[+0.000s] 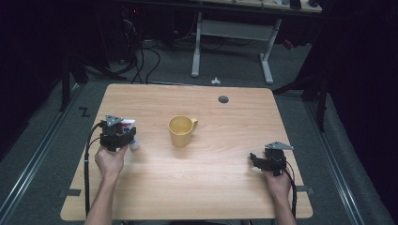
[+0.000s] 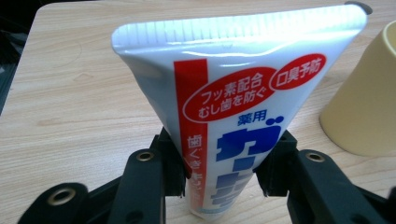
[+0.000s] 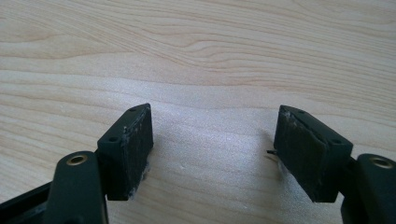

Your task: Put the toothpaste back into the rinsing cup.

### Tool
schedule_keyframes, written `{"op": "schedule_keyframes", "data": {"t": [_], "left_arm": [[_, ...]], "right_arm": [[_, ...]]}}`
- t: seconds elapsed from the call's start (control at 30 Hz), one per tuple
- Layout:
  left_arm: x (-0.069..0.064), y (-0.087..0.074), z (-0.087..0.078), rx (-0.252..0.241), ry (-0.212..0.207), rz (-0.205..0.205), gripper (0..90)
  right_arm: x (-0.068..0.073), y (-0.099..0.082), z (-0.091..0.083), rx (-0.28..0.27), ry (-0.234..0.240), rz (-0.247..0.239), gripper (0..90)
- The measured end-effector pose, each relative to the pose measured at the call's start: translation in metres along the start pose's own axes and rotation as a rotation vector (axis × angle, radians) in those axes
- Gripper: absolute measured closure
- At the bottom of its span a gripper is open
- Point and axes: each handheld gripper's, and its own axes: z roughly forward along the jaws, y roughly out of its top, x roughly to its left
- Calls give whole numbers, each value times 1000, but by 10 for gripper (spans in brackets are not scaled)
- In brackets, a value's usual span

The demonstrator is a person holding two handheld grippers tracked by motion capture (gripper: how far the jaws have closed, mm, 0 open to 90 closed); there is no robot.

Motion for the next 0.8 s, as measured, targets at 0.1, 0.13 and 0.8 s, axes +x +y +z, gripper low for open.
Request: {"op": "schedule_keyframes", "data": {"t": [0.1, 0.13, 0.8], "left_arm": [[-1, 1, -2, -2, -14, 0, 612], [-1, 2, -3, 1, -21, 1, 613], [-18, 23, -12, -10, -117, 40, 625]], "right_arm": [[0, 0, 0, 0, 0, 0, 284], [0, 0, 0, 0, 0, 0, 284], [0, 0, 0, 0, 0, 1, 284]]}}
